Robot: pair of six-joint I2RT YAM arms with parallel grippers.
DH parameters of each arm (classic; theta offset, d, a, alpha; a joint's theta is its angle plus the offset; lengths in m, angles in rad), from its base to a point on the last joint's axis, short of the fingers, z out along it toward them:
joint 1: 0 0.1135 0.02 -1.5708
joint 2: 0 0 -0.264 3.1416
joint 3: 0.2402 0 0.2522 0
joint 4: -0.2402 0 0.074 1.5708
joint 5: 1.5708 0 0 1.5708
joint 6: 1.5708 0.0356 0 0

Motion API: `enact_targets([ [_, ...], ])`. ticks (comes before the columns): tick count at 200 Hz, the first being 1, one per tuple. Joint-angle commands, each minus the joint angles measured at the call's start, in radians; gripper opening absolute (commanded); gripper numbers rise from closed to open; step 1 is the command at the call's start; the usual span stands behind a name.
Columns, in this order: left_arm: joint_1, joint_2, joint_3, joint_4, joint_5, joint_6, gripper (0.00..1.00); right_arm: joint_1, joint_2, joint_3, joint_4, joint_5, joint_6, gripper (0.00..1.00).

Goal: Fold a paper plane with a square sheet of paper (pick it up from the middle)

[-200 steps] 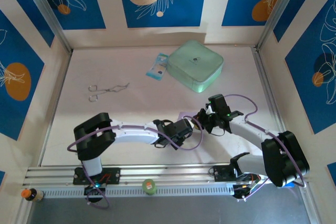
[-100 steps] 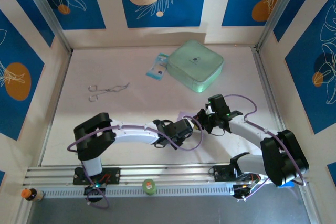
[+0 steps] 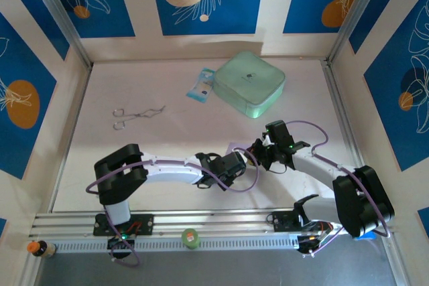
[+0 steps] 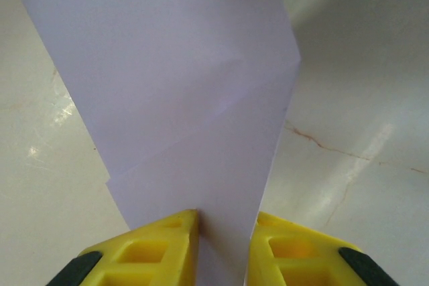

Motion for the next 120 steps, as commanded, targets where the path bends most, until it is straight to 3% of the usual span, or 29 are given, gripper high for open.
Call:
enact_targets([
  [1, -0.005, -0.014, -0.015, -0.003, -0.024, -0.011, 0.23, 0.000, -0.010, 0.012, 0.007, -0.016, 0.017, 0.00],
  [25, -0.006, -0.016, -0.016, 0.000, -0.021, -0.011, 0.19, 0.000, -0.008, 0.011, 0.007, -0.016, 0.017, 0.00],
  [120, -0.005, -0.020, -0.023, -0.001, -0.030, -0.017, 0.21, -0.002, -0.013, 0.004, 0.016, -0.016, 0.025, 0.00],
])
